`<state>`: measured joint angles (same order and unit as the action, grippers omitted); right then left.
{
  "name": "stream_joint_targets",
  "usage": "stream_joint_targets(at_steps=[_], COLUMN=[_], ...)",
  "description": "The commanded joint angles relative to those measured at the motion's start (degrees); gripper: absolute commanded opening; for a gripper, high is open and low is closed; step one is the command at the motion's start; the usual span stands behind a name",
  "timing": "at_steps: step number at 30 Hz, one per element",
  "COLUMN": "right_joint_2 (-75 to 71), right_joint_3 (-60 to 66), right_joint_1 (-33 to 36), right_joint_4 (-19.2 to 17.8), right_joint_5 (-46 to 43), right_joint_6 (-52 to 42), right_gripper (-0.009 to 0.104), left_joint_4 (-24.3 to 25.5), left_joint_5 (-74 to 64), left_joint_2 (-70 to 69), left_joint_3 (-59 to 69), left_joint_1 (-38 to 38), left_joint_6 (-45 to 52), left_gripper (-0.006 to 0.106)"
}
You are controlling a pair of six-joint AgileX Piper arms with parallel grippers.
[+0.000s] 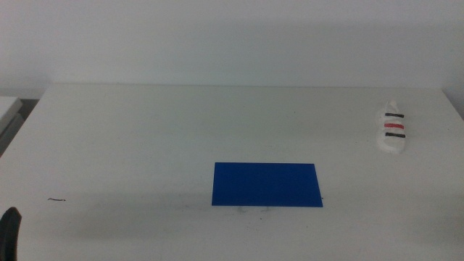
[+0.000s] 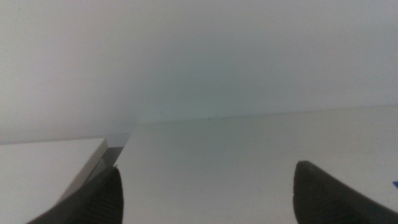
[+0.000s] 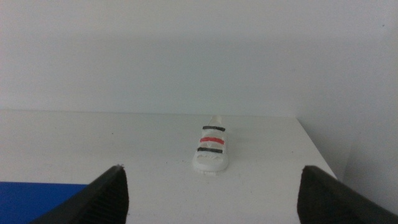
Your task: Use one arm to grab the shoe from the table and place it on the mat.
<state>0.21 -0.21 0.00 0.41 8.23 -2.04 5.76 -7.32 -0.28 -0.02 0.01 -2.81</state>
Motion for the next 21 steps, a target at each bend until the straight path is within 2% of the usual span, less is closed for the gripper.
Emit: stream_joint_targets(at_steps=[1,6,16,21], right_joint_2=[-0.21,9.56,53.6,73.65], right_joint_3=[-1.12,-10.38,-41.34,-58.76], right_joint_1=[0.04,0.04,0.04,0.04], right_joint_4=[-0.02,-0.02,-0.02,-0.41], right_joint_5=[0.99,8.76,16.54,27.0], right_joint_6=[-0.32,-0.32,-0.32,2.04], right_gripper=[0.092,0.092,0.092,0.092], left_joint_4=[-0.23,-0.23,-0.23,-0.23], left_joint_5=[0.7,0.7,0.7,0.7], left_joint_2=[0.28,0.28,0.28,0.28], left_joint_3=[0.02,0.02,0.02,0.02], left_joint_1=[-0.01,-0.01,-0.01,-0.01], left_joint_6=[-0.08,-0.08,-0.08,-0.08], left_gripper=[0.094,0.094,0.094,0.094])
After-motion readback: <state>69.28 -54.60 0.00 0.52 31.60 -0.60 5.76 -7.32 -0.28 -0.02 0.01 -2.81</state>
